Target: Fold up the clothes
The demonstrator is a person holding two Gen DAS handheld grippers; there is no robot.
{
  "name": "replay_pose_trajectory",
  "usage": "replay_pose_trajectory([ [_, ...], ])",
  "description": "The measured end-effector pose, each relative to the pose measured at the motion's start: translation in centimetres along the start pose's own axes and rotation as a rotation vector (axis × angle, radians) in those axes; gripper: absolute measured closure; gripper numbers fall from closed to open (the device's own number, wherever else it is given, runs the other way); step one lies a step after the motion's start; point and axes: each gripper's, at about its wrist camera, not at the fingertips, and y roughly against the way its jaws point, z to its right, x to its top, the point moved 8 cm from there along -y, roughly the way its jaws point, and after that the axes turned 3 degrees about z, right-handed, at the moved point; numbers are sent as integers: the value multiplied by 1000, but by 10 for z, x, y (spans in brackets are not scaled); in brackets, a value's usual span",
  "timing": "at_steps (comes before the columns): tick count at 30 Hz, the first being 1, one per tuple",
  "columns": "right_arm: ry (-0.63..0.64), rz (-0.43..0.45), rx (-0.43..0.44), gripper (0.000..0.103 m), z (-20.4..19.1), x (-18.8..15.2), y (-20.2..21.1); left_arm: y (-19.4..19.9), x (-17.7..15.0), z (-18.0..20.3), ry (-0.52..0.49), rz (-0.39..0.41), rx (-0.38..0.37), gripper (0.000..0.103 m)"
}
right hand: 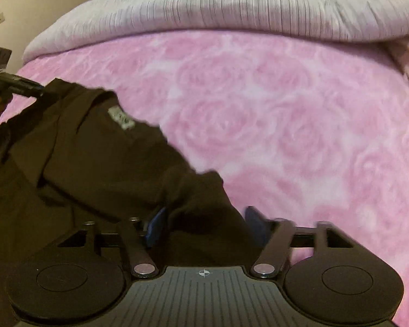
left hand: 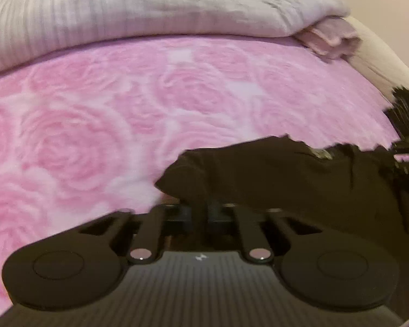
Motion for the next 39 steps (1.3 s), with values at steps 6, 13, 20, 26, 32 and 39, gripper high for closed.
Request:
replay_pose_trajectory([
  [6, 161, 77, -59, 100, -29, 46, 19, 71, 25, -25, 47, 231, 82, 98],
  [13, 309, 177, -153, 100, -27, 157, -50, 83, 57, -118, 174, 321, 227, 98],
  [20, 213, 143, -224, 69, -6, 203, -137, 35, 41, -196, 325, 252, 379, 88],
  [26, 263, 201, -331, 54, -25, 178, -96, 75, 10, -185, 336, 282, 426, 71],
  [32, 212, 222, -216, 44, -75, 111, -10, 122, -17, -79, 114, 278, 342, 57],
  [39, 95, 90, -39, 41, -141, -40, 56, 160, -90, 82, -128, 217, 114, 39],
])
